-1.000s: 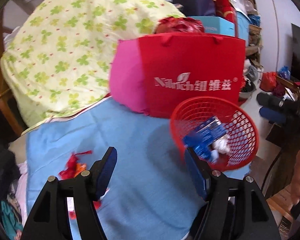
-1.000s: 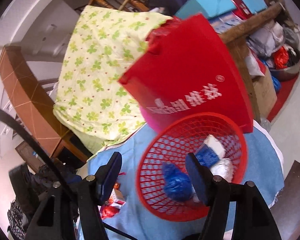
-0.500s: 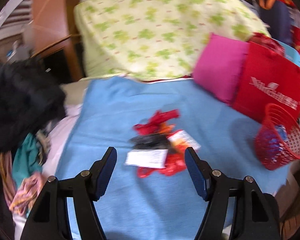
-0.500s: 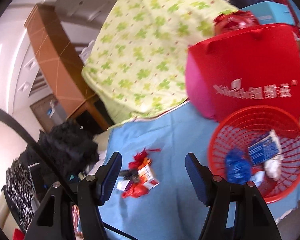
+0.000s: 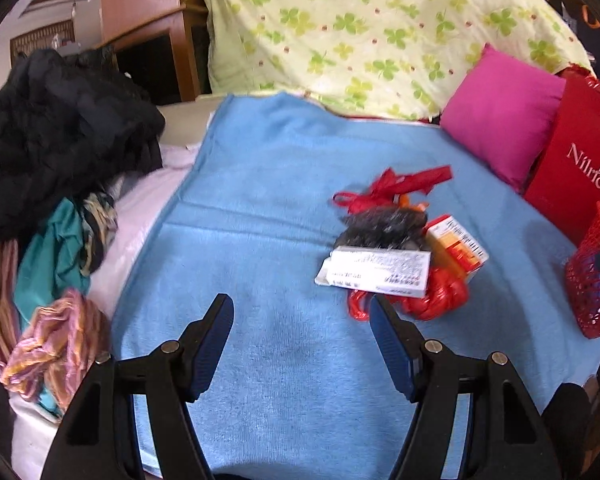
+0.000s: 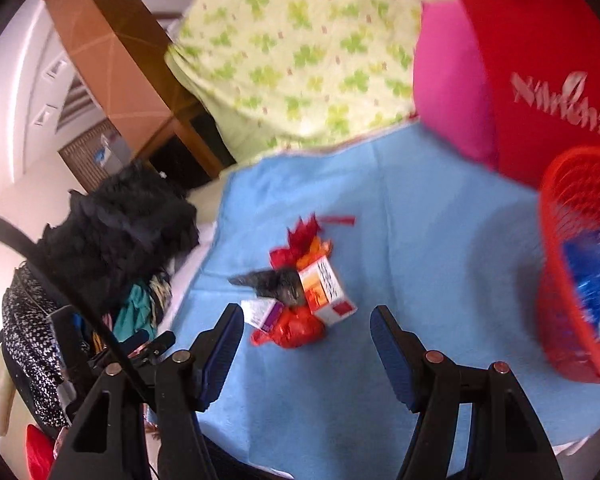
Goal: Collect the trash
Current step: 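Grasp the white medicine box with the left tool while the right tool grasps the orange-red box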
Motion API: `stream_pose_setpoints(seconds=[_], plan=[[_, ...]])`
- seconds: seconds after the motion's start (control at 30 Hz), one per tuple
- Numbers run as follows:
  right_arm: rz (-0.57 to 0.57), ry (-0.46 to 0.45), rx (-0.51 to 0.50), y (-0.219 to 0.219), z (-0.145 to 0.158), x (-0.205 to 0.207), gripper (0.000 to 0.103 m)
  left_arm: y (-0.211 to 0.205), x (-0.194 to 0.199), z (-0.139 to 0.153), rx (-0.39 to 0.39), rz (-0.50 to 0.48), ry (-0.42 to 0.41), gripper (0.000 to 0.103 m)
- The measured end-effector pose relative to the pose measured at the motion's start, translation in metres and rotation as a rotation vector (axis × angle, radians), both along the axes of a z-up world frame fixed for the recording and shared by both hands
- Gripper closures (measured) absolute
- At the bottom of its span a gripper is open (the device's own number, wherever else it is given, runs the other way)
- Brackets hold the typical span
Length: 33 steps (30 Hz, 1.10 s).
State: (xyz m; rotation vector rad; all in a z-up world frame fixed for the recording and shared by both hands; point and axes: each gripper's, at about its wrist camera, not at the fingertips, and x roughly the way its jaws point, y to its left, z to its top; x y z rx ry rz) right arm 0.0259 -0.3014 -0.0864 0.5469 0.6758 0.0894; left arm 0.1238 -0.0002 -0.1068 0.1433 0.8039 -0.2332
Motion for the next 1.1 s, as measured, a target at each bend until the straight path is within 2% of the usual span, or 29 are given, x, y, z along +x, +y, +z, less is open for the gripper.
stream_pose_setpoints(seconds=[0.07,0.17,0.4,0.53,0.57,0.73,0.83,0.93,0.97,1.1], plan=[[0.010,0.047,0.001,0.003,-0.017,0.021,0.033,-0.002,0.009,-0.008,0.006,-0.010,0.015,0.032],[0.034,0.115,-0.019,0.008,-0.042,0.056,0.033,-0.003,0.030,-0.023,-0.042,-0.044,0.091,0.032],[0.111,0.178,-0.131,0.031,-0.081,0.137,0.033,-0.004,0.077,-0.057,-0.227,-0.029,0.290,0.032],[0.173,0.238,-0.181,0.039,-0.109,0.174,0.037,-0.011,0.097,-0.073,-0.377,-0.020,0.428,0.032],[0.179,0.241,-0.187,0.041,-0.112,0.176,0.046,-0.012,0.100,-0.076,-0.413,-0.014,0.453,0.032],[0.155,0.208,-0.176,0.031,-0.113,0.166,0.047,-0.025,0.112,-0.093,-0.591,0.029,0.577,0.032],[0.133,0.208,-0.138,0.015,-0.112,0.151,0.047,-0.032,0.115,-0.102,-0.662,0.072,0.620,0.034],[0.113,0.192,-0.124,0.005,-0.103,0.134,0.047,-0.032,0.119,-0.108,-0.720,0.121,0.642,0.057],[0.105,0.182,-0.121,0.002,-0.100,0.125,0.047,-0.032,0.120,-0.110,-0.737,0.133,0.646,0.062],[0.080,0.143,-0.114,-0.004,-0.083,0.092,0.047,-0.029,0.112,-0.102,-0.737,0.164,0.616,0.070]])
